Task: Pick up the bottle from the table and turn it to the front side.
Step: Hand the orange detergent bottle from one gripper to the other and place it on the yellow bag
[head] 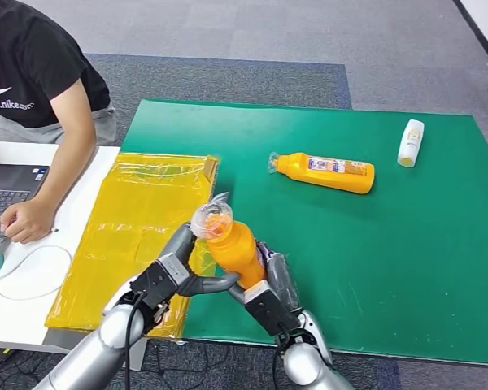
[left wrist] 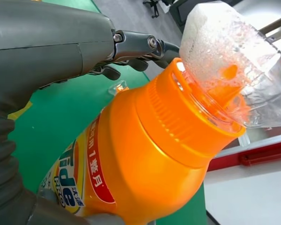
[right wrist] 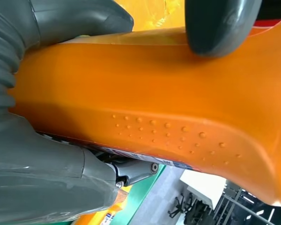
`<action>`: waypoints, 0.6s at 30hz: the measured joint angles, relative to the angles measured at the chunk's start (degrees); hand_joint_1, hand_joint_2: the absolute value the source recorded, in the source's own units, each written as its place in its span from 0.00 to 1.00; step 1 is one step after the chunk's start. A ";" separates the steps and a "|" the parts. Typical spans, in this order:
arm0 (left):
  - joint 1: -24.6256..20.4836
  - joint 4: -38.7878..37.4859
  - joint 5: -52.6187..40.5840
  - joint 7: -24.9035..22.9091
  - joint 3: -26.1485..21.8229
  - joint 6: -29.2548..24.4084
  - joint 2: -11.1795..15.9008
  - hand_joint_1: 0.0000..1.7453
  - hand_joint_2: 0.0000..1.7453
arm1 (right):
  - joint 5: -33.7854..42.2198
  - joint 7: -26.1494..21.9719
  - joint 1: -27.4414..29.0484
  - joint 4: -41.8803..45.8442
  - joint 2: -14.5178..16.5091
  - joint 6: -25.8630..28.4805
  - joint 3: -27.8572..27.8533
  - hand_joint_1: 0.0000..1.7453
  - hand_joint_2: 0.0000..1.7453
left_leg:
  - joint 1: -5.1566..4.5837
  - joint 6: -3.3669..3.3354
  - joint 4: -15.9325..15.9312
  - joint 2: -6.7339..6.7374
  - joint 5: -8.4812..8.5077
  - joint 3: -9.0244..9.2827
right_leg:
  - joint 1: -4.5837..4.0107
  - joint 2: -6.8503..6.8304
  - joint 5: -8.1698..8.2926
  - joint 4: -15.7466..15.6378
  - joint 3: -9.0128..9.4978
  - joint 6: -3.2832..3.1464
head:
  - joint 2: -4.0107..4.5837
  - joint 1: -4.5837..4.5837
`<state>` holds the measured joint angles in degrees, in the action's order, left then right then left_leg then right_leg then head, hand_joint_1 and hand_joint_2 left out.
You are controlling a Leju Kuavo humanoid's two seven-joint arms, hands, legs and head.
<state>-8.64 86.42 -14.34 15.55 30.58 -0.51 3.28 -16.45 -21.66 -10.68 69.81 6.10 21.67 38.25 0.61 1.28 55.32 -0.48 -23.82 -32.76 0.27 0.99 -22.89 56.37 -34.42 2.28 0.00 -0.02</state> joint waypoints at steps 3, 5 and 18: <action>-0.35 -0.26 0.05 -0.26 0.11 0.44 0.03 0.00 1.00 | 0.31 0.00 0.02 -0.02 0.00 -0.06 -0.01 0.94 1.00 | 0.00 0.00 0.00 0.00 0.00 0.00 | 0.00 0.00 0.00 0.00 0.00 0.00 | 0.00 0.00; -0.53 -0.47 0.29 -0.34 0.16 0.64 0.04 0.00 1.00 | 0.52 0.00 0.03 -0.03 0.00 -0.13 -0.02 0.95 1.00 | 0.00 0.00 0.00 0.00 0.00 0.00 | 0.00 0.00 0.00 0.00 0.00 0.00 | 0.00 0.00; -1.28 -1.95 1.66 -1.14 0.23 2.19 -0.01 0.96 1.00 | 1.34 -0.10 0.65 -0.07 0.00 -0.30 -0.54 0.94 1.00 | 0.00 0.00 0.00 0.00 0.00 -0.01 | 0.00 0.00 0.00 0.00 -0.01 0.00 | 0.00 0.01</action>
<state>-9.92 84.47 -12.68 14.41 30.81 1.68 3.28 -15.11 -21.76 -10.03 69.75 6.10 21.37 37.71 0.61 1.28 55.32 -0.48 -23.82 -32.77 0.27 0.99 -22.89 56.37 -34.43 2.28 0.00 -0.02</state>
